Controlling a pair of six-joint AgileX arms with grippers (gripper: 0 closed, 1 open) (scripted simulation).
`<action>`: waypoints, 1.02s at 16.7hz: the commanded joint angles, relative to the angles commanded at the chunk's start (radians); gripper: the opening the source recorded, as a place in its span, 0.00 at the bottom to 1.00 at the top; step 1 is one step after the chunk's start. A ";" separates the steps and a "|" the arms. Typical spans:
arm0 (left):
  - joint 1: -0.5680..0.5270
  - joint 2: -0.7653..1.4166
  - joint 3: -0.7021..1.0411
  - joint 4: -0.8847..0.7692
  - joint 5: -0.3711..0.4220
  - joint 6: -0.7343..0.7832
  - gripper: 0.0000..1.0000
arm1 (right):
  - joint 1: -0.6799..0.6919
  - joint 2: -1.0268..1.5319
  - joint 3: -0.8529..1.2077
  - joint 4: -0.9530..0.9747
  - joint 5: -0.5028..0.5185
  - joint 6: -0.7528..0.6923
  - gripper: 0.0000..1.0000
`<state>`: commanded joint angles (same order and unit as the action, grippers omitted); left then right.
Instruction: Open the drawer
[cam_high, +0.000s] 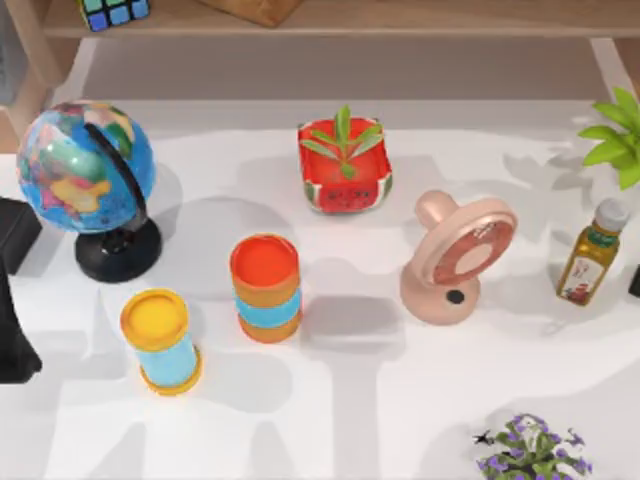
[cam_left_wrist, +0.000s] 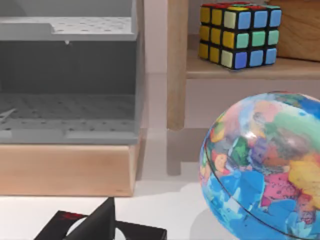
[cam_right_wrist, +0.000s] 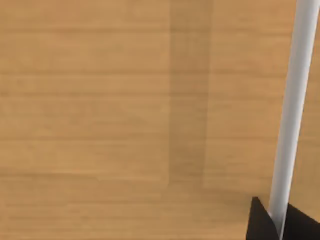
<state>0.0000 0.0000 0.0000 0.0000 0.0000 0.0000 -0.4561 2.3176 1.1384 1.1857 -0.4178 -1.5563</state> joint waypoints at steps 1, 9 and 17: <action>0.000 0.000 0.000 0.000 0.000 0.000 1.00 | -0.010 -0.016 -0.043 0.020 -0.008 0.000 0.00; 0.000 0.000 0.000 0.000 0.000 0.000 1.00 | -0.049 -0.086 -0.203 0.112 -0.048 0.002 0.00; 0.000 0.000 0.000 0.000 0.000 0.000 1.00 | -0.110 -0.155 -0.380 0.212 -0.110 0.003 0.00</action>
<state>0.0000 0.0000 0.0000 0.0000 0.0000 0.0000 -0.5656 2.1628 0.7583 1.3980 -0.5274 -1.5532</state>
